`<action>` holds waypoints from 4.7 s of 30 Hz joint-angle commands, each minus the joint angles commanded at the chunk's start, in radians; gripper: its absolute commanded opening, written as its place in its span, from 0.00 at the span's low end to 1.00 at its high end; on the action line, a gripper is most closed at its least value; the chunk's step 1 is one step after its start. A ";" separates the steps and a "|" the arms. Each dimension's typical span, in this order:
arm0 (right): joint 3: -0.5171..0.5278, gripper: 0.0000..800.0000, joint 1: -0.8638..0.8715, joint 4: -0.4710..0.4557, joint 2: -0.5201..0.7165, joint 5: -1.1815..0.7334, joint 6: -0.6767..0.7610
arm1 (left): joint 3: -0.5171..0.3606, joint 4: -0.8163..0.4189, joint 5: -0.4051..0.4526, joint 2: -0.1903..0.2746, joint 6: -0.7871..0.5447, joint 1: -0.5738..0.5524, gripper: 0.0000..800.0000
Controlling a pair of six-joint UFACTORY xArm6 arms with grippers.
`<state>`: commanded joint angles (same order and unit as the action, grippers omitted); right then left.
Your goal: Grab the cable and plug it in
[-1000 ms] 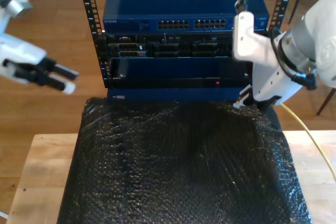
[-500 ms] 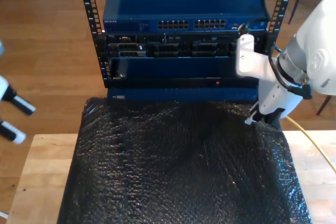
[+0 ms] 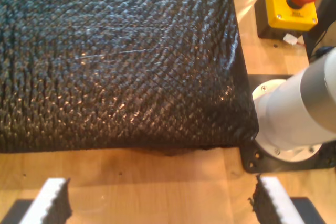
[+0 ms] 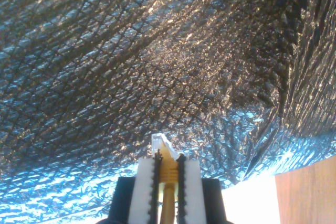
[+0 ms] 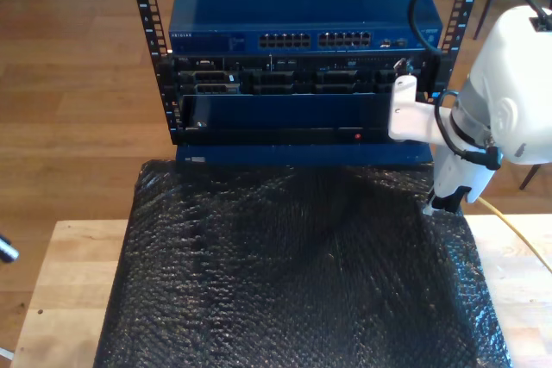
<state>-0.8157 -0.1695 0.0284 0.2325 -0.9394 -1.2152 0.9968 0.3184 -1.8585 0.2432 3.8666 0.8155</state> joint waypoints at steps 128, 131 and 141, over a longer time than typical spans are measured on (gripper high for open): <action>-0.110 0.00 -0.025 -0.034 -0.112 0.404 -0.044 | -0.893 -0.239 0.842 0.233 -0.868 0.689 1.00; -0.120 0.00 -0.021 -0.034 -0.114 0.404 -0.057 | -0.893 -0.239 0.842 0.233 -0.868 0.689 1.00; -0.106 0.00 -0.026 -0.035 -0.106 0.471 -0.071 | -0.893 -0.239 0.842 0.233 -0.868 0.689 1.00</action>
<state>-0.9216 -0.1956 -0.0069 0.1266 -0.4684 -1.2858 0.1038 0.0790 -1.0161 0.4764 2.9981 1.5044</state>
